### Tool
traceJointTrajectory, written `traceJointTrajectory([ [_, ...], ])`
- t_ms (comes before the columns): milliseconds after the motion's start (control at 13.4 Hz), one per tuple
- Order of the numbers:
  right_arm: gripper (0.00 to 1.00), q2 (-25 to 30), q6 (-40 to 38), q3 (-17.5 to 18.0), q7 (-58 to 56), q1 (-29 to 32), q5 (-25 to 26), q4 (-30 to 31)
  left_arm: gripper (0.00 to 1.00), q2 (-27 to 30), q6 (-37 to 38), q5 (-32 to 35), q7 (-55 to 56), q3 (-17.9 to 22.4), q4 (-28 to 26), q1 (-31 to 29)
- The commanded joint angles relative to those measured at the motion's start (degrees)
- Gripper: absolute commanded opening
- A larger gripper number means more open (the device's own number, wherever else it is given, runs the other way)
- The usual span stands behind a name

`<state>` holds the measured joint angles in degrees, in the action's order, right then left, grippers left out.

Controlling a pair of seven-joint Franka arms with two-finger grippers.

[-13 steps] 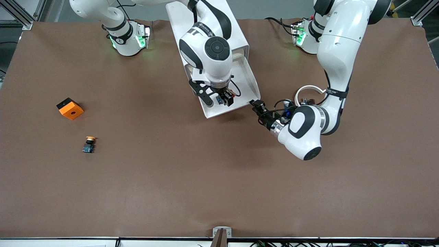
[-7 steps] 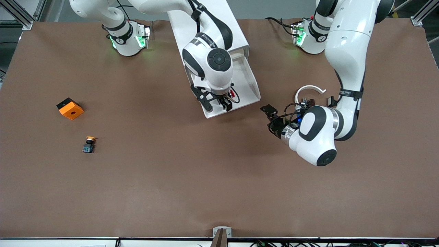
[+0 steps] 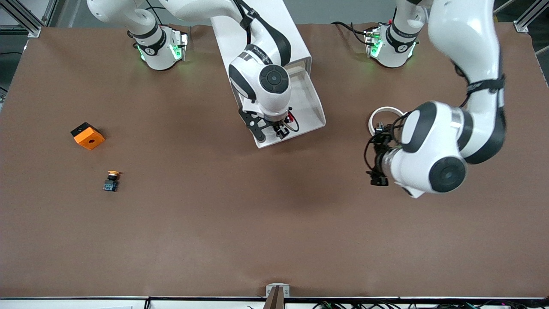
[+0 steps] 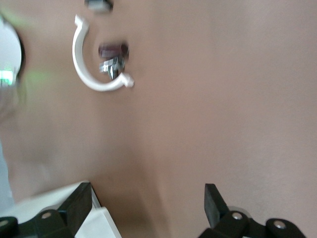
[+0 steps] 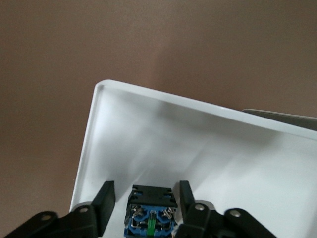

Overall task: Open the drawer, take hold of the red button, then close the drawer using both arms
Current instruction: 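Lift the red button out with the right gripper while the left gripper withdraws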

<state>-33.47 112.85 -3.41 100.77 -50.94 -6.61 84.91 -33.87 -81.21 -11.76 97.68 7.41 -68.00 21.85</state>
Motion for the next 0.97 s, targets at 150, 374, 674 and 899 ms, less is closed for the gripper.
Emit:
traceJointTrajectory([
  [150,0.24,-0.36,-0.35,-0.01,0.04,0.05,-0.78,-0.80,1.00,4.15,0.09,2.35,-13.81,1.90,-1.26,-2.77],
  [374,0.24,-0.19,-1.23,0.07,-0.05,2.41,-2.00,-3.51,1.00,6.97,0.09,4.10,-23.02,4.19,-1.44,-2.69],
  [674,0.24,0.51,-13.06,-0.01,-5.38,6.45,-4.47,-10.80,1.00,10.23,0.18,9.11,-31.30,4.01,-2.23,-3.21],
  [899,0.24,4.54,-23.35,0.07,-18.27,12.68,-4.99,-12.84,1.00,11.11,0.09,9.21,-35.10,4.01,-2.67,-3.74],
])
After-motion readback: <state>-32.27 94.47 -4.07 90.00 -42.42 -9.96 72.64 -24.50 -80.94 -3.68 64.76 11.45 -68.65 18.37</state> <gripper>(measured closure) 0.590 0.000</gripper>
